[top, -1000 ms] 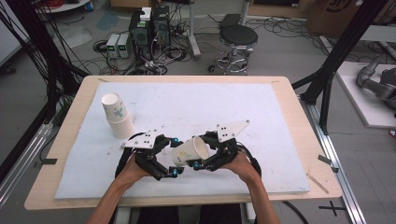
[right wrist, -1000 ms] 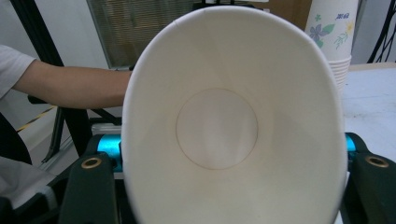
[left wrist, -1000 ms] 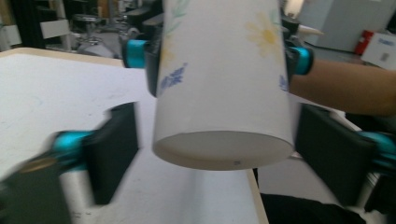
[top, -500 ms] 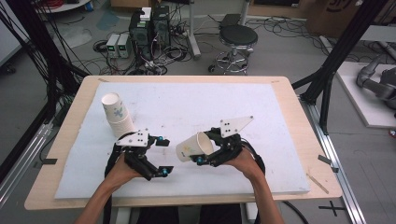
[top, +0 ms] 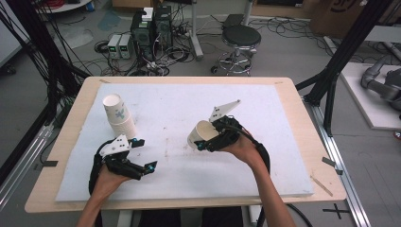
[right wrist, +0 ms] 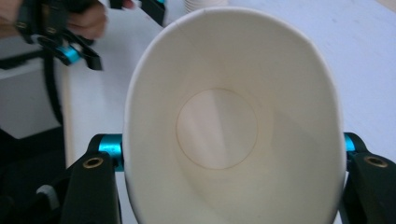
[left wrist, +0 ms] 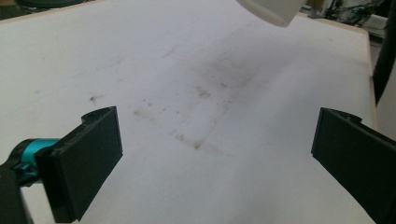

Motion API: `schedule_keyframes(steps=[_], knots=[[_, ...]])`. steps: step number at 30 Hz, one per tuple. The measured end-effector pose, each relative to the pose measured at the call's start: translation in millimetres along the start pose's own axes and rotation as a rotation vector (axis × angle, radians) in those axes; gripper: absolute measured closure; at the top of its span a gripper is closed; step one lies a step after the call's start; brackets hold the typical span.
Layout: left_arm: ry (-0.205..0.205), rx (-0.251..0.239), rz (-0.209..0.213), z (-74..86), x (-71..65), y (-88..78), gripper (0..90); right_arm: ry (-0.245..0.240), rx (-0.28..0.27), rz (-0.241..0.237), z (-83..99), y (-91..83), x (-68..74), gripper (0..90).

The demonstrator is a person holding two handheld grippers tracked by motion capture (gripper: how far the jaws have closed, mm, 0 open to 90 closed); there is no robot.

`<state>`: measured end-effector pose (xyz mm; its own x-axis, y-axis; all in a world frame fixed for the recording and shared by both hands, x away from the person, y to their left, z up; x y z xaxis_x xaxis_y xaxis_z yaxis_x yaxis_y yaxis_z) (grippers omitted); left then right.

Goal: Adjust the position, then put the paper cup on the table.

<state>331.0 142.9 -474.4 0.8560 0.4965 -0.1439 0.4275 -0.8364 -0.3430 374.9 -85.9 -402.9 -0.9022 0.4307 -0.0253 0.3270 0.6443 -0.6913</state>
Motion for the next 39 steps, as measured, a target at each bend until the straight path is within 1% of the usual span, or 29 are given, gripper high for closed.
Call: schedule_keyframes(steps=[1,2,3,5,7,10,11,12,14,15,17,19,20,23,25,26,28,30,32,39], knots=[[-0.004,-0.005,-0.023,3.1,3.0,-2.9,1.8,0.003,0.017,0.012,-0.1,0.8,-2.0,34.5],[-0.011,-0.01,-0.031,4.6,4.5,-5.0,1.8,0.011,0.041,0.03,-0.7,2.2,-4.9,34.5],[-0.023,-0.028,-0.043,5.9,6.8,-8.1,1.8,0.016,0.057,0.04,-0.9,3.0,-6.6,34.6],[-0.022,-0.037,-0.07,8.3,10.3,-12.5,1.8,0.021,0.09,0.059,-1.8,5.7,-11.0,34.6],[-0.019,-0.033,-0.098,11.5,13.6,-15.7,1.8,0.033,0.114,0.075,-2.7,8.5,-14.0,34.7],[-0.018,-0.037,-0.118,14.2,16.2,-17.3,1.8,0.04,0.151,0.081,-3.9,13.3,-16.5,34.7],[-0.024,-0.042,-0.122,15.5,17.4,-17.8,1.8,0.032,0.163,0.091,-4.3,15.4,-18.2,34.7],[-0.03,-0.047,-0.121,16.7,18.2,-18.2,1.8,0.023,0.178,0.095,-4.8,17.4,-19.0,34.7],[-0.04,-0.052,-0.119,18.9,19.8,-17.9,1.8,0.027,0.189,0.089,-5.8,21.0,-19.6,34.6],[-0.05,-0.058,-0.12,19.6,21.4,-18.2,1.8,0.022,0.191,0.092,-5.9,21.7,-20.2,34.7],[-0.063,-0.071,-0.115,18.8,22.8,-19.2,1.8,0.028,0.206,0.097,-5.8,24.1,-20.5,34.7],[-0.09,-0.086,-0.111,19.0,24.4,-20.6,1.8,0.023,0.216,0.106,-5.9,25.4,-21.0,35.0],[-0.093,-0.092,-0.113,19.0,25.1,-21.2,1.8,0.022,0.214,0.108,-6.3,25.7,-21.3,35.0],[-0.086,-0.1,-0.116,18.7,24.3,-21.8,1.9,0.025,0.216,0.103,-7.1,25.7,-19.6,35.1],[-0.076,-0.097,-0.114,18.8,23.8,-21.9,3.0,0.018,0.212,0.101,-7.7,25.9,-19.4,35.1],[-0.077,-0.098,-0.114,18.7,23.6,-21.8,3.0,0.024,0.213,0.103,-7.7,25.9,-19.6,35.1],[-0.076,-0.101,-0.116,18.6,23.9,-22.1,3.0,0.019,0.21,0.1,-8.0,26.0,-20.1,35.1],[-0.076,-0.102,-0.116,18.6,23.9,-22.1,3.0,0.024,0.211,0.104,-8.1,25.5,-19.9,35.1],[-0.074,-0.097,-0.107,18.7,23.5,-21.6,3.0,0.022,0.21,0.101,-8.3,25.4,-19.7,35.1],[-0.078,-0.098,-0.11,18.8,23.8,-21.8,3.0,0.021,0.214,0.098,-7.7,26.4,-20.4,35.1]])
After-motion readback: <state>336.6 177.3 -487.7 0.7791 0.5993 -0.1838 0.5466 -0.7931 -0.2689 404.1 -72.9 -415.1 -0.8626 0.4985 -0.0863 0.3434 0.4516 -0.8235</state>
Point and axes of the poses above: each handheld gripper's, and its own axes: y roughly forward along the jaws, z roughly out of its underside, x roughly to its left, the point moved 8 cm from there along y, roughly forward along the jaws, and after that the axes turned 6 degrees about z, right-handed, at the moved point
